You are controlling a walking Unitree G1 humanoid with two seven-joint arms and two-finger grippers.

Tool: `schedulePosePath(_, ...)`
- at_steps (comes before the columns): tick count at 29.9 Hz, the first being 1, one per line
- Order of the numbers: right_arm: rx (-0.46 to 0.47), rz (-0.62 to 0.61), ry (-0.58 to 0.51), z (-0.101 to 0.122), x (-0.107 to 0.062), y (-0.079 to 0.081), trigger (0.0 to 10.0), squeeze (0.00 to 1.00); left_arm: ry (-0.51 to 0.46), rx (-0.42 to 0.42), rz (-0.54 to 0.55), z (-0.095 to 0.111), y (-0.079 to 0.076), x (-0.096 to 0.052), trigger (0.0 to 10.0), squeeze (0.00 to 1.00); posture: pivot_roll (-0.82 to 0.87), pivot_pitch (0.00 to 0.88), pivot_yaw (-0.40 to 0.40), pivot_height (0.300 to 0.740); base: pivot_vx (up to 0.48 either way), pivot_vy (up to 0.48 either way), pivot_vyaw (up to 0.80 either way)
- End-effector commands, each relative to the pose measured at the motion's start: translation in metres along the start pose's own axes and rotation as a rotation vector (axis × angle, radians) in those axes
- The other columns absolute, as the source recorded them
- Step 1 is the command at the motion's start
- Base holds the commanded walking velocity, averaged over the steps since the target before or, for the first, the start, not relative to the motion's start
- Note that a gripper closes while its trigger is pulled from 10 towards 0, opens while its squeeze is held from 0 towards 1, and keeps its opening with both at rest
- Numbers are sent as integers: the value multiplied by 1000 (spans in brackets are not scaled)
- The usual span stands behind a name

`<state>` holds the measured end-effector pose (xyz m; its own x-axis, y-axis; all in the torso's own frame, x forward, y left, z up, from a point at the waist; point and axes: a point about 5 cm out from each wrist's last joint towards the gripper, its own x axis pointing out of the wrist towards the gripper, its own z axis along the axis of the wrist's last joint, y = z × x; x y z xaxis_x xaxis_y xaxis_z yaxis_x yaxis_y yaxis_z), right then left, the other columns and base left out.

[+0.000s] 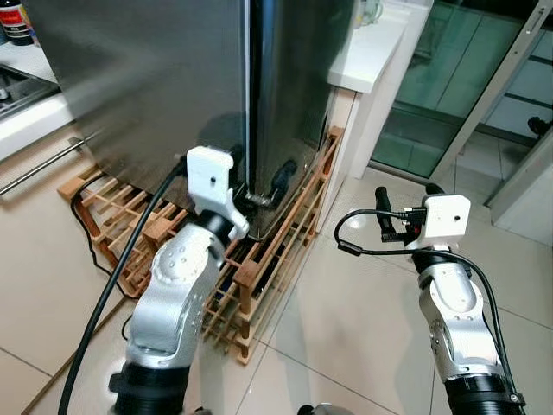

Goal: Restocking fridge

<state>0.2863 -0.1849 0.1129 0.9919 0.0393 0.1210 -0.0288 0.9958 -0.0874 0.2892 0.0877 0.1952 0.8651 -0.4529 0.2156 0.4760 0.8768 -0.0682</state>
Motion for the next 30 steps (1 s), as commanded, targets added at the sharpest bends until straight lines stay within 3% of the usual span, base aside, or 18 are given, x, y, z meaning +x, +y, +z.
schedulePosePath(1,-6,-28,-33,7,-1,-9,10000,0,2,-9,29,-2,3,7,10000,0,-91,0,-18,740,0,0,0)
schedulePosePath(22,-10,-32,-27,6,-1,-8,10000,0,9,2,118,-6,14,39,10000,0,-106,0,-16,740,0,0,0)
schedulePosePath(28,-15,-30,-30,8,-2,-9,10000,0,11,-20,82,-9,6,48,10000,0,-117,0,-17,740,0,0,0)
schedulePosePath(30,-19,-32,-26,7,-4,-11,10000,0,25,-12,36,-14,-4,58,10000,0,-120,0,-21,740,0,0,0)
